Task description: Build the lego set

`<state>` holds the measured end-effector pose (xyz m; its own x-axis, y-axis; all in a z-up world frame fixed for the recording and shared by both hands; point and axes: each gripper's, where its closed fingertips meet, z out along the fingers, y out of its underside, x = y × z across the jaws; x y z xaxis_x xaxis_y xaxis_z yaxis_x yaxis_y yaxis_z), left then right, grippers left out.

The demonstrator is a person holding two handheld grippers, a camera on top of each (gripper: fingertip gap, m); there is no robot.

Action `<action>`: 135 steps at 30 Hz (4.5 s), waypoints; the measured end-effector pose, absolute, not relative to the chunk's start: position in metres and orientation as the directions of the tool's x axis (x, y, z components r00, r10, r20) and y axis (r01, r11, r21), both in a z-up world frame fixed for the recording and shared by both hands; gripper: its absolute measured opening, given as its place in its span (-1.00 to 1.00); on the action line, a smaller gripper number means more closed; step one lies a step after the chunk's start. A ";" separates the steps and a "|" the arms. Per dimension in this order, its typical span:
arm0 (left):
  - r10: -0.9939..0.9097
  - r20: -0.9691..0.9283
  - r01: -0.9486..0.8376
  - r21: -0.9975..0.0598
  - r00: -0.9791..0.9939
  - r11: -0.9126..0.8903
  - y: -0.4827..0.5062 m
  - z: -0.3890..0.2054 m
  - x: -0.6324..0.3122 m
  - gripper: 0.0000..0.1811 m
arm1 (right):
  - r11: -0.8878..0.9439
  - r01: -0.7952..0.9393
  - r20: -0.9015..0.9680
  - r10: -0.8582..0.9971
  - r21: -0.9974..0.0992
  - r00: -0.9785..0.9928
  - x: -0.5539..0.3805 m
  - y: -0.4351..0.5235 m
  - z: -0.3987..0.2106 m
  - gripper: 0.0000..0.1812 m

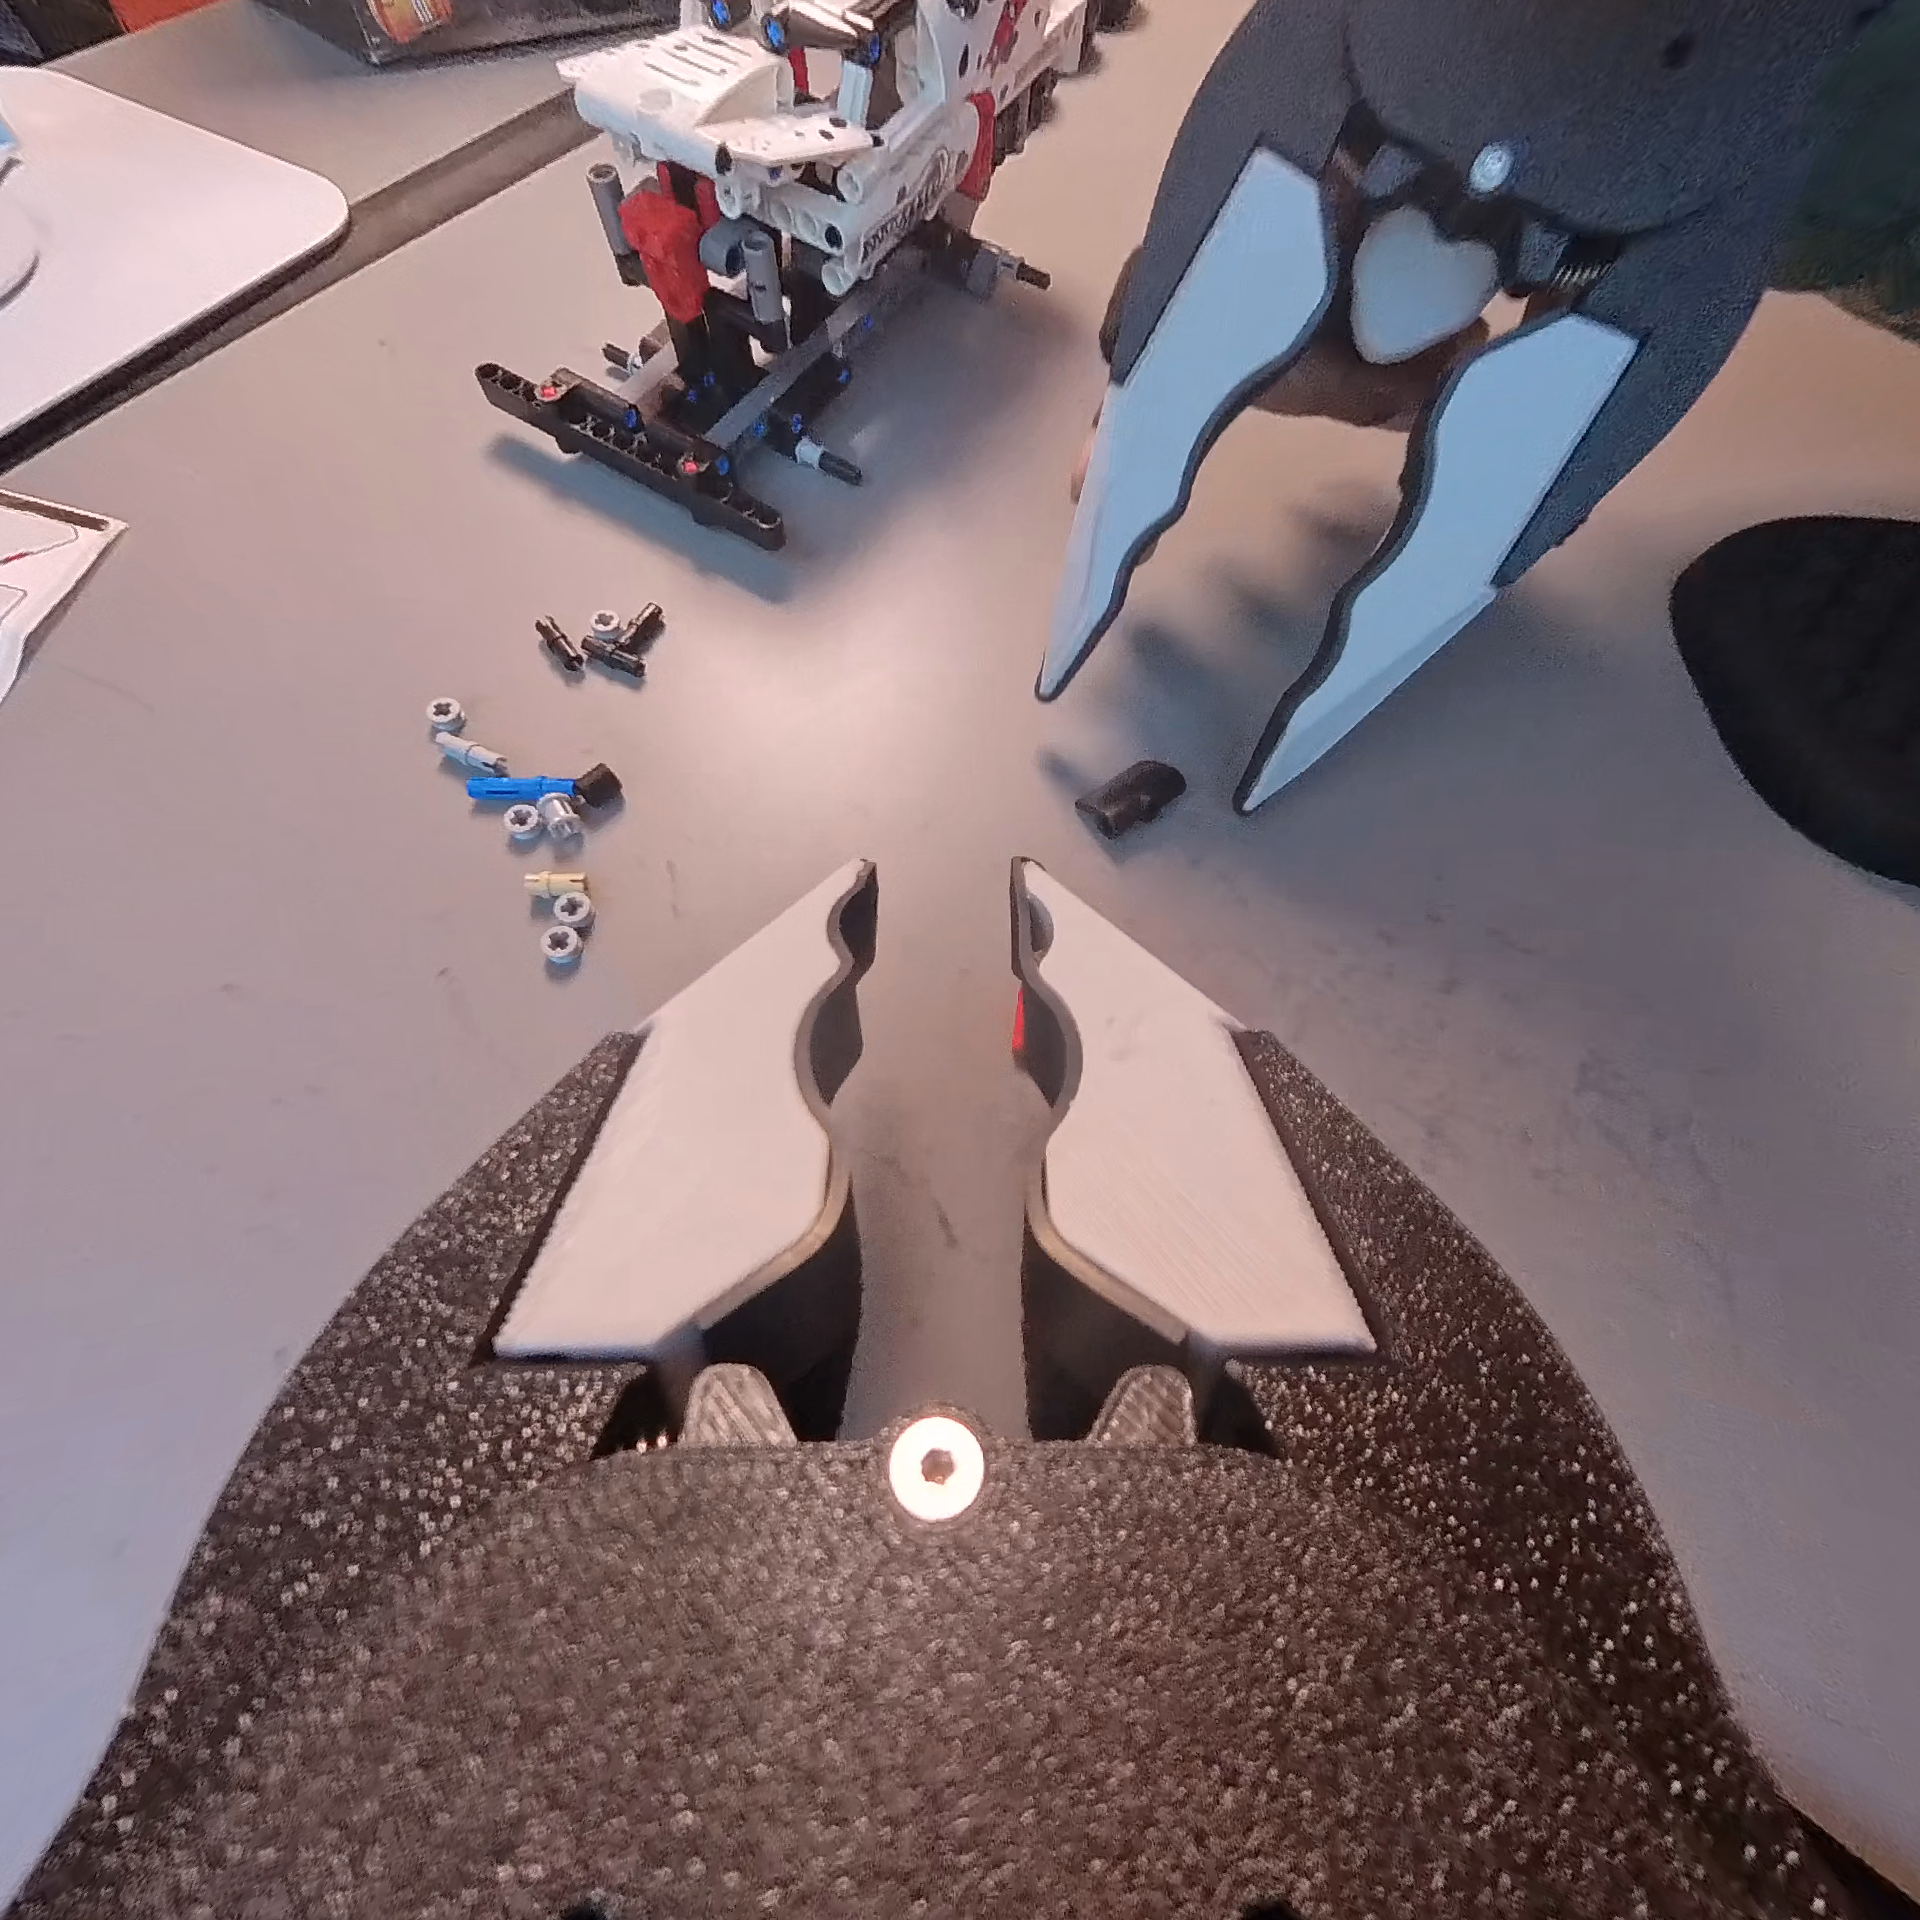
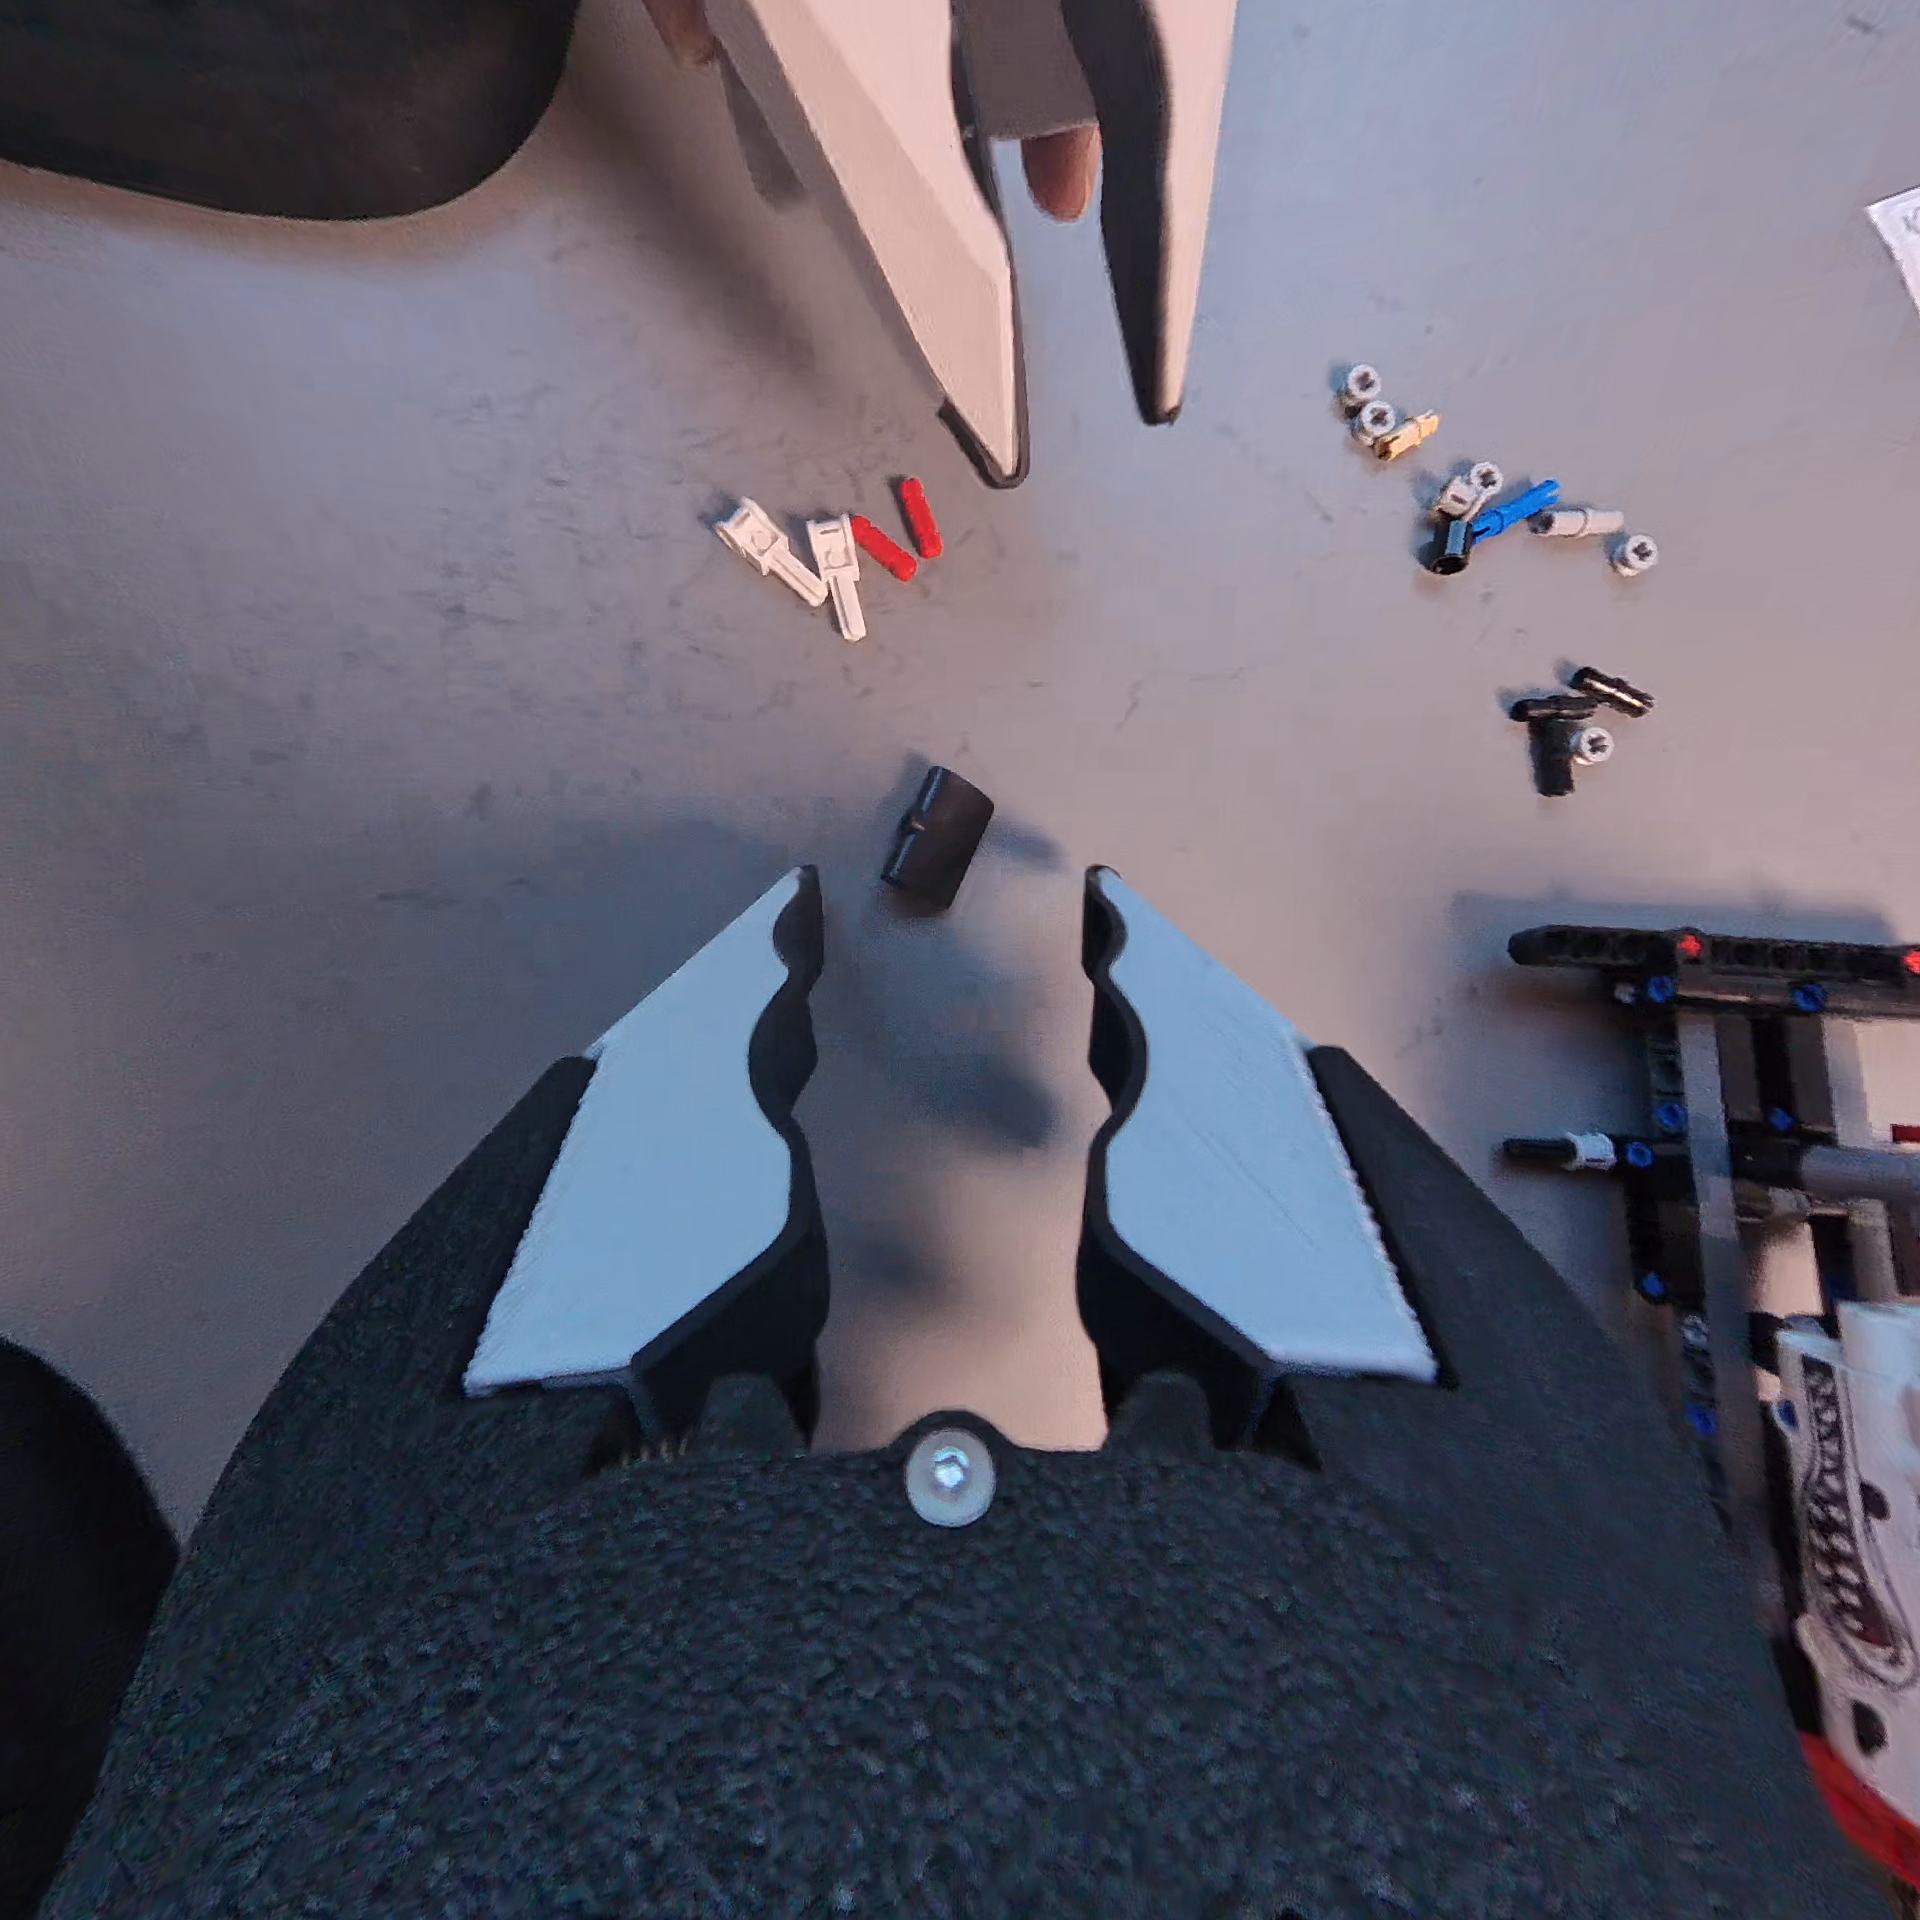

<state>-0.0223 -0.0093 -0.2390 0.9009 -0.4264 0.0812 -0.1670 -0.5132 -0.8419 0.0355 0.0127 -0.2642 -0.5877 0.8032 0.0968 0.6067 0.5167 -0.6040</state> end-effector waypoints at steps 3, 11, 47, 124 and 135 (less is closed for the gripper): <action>-0.434 0.065 -0.190 -0.834 0.899 -0.518 -0.011 -0.242 -0.022 -0.75 | 0.395 0.567 0.095 0.869 -0.723 -0.485 0.037 0.012 -0.242 -0.46; -0.540 0.081 -0.265 -0.804 0.838 -0.532 -0.027 -0.250 -0.026 -0.73 | 0.218 0.515 0.136 0.972 -0.829 -0.191 0.049 0.011 -0.214 -0.54; -0.651 -0.026 -0.372 -0.837 0.759 -0.400 -0.029 -0.242 -0.014 -0.98 | 0.258 0.732 0.007 0.945 -0.630 -0.327 0.032 0.007 -0.270 -0.73; -0.803 0.079 -0.532 -0.711 0.590 -0.461 -0.070 -0.268 0.044 -1.00 | 0.739 0.386 0.442 0.652 -0.552 -0.616 0.049 -0.059 -0.267 -0.93; -0.806 0.108 -0.526 -0.705 0.582 -0.475 -0.072 -0.267 0.045 -1.00 | 0.799 0.392 0.503 0.595 -0.457 -0.627 0.049 -0.061 -0.267 -0.94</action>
